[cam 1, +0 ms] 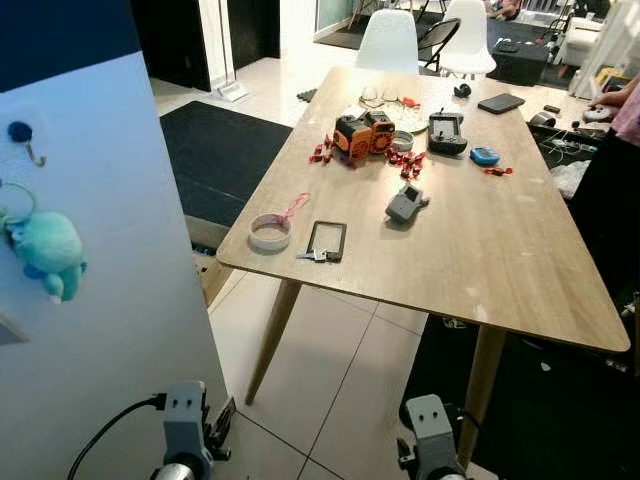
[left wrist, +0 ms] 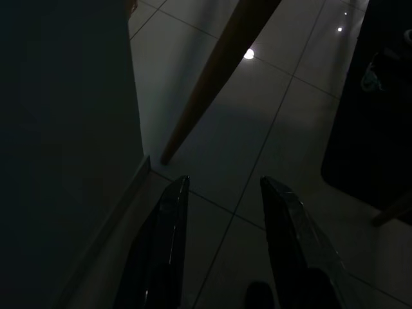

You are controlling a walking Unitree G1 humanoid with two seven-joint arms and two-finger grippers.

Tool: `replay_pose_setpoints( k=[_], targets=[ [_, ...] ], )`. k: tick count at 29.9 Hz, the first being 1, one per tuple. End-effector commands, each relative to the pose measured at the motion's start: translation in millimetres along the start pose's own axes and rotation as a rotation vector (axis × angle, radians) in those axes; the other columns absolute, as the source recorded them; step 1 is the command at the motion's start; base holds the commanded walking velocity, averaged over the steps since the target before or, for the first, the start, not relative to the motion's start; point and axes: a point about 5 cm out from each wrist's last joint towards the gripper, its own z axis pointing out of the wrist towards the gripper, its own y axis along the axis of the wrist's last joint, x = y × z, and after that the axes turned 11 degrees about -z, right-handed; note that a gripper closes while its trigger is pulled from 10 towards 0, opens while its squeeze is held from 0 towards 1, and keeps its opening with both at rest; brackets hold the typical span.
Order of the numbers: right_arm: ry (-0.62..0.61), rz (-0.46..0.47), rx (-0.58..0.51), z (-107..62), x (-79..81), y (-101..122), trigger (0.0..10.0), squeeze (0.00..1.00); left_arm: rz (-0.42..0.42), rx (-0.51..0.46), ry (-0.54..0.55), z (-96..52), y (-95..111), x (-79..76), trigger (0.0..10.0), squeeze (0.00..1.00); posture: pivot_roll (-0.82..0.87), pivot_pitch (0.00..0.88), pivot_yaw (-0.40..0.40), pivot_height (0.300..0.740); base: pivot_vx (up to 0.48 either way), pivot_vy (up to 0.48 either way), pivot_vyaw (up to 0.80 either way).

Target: Hang keys on a hook

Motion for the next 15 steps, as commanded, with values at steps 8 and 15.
replay_pose_setpoints(
  k=[8,15],
  targets=[
    [0.002,-0.002,0.014,-1.6,0.7,-4.1,10.0,0.00,0.005,0.030,0.015,-1.1,-4.4,2.0,10.0,0.00,0.02,0.077,-0.008,0.740,0.000,0.000,0.00],
    [0.004,-0.003,0.033,-1.4,1.4,-5.5,10.0,0.00,-0.014,0.029,0.016,-0.3,-3.2,2.5,10.0,0.00,0.03,0.069,-0.009,0.740,0.000,0.000,0.00]
  ],
)
